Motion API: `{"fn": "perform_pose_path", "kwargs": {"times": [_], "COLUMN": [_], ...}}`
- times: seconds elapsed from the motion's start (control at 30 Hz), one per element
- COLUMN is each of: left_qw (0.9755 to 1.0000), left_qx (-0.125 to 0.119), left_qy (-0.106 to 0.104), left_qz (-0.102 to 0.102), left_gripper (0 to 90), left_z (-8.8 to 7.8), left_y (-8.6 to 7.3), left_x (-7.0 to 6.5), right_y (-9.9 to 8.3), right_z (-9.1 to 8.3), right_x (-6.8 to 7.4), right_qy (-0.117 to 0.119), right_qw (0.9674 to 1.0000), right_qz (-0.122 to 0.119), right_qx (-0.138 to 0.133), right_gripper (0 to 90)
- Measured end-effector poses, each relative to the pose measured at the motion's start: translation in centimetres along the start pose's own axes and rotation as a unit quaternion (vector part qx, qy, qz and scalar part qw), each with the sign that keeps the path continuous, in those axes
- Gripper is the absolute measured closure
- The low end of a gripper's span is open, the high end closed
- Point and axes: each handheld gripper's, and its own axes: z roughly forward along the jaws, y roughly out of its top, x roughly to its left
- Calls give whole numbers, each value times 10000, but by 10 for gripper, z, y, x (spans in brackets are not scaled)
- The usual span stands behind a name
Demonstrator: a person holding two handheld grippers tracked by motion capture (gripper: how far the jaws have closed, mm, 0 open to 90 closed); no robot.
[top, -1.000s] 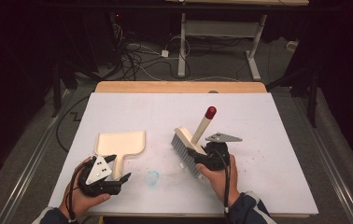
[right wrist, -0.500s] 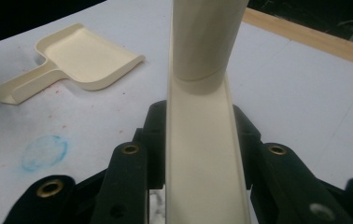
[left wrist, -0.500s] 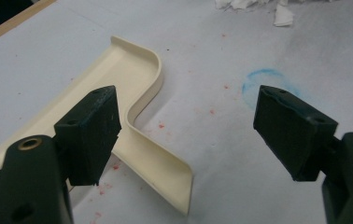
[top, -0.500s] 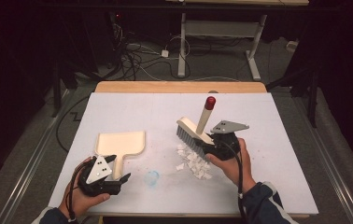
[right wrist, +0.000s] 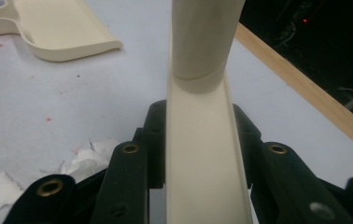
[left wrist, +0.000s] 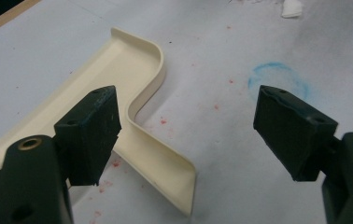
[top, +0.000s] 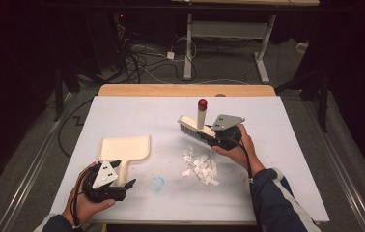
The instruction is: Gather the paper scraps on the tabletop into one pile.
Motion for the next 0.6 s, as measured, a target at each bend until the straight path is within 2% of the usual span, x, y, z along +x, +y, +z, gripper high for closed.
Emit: {"fn": "perform_pose_path", "kwargs": {"times": [0.1,0.2,0.23,0.43,0.6], "left_qw": [10000,10000,10000,10000,10000], "left_qx": [9,14,23,30,55], "left_qy": [-3,-21,-19,-58,-67], "left_qz": [-26,-35,-32,15,18], "left_gripper": [223,223,223,224,223], "left_z": [0,0,0,1,2], "left_y": [-1,-3,-3,-2,-2], "left_x": [1,1,0,-2,-3], "right_y": [-3,-9,-10,-19,-27], "right_z": [7,10,8,-3,-11], "right_x": [5,10,12,23,26], "right_qy": [198,397,443,696,785], "right_qw": [9995,9987,9986,9958,9947], "right_qz": [-239,-308,-287,-586,-653], "right_qx": [98,98,95,124,104], "right_gripper": [667,667,667,665,663]}}
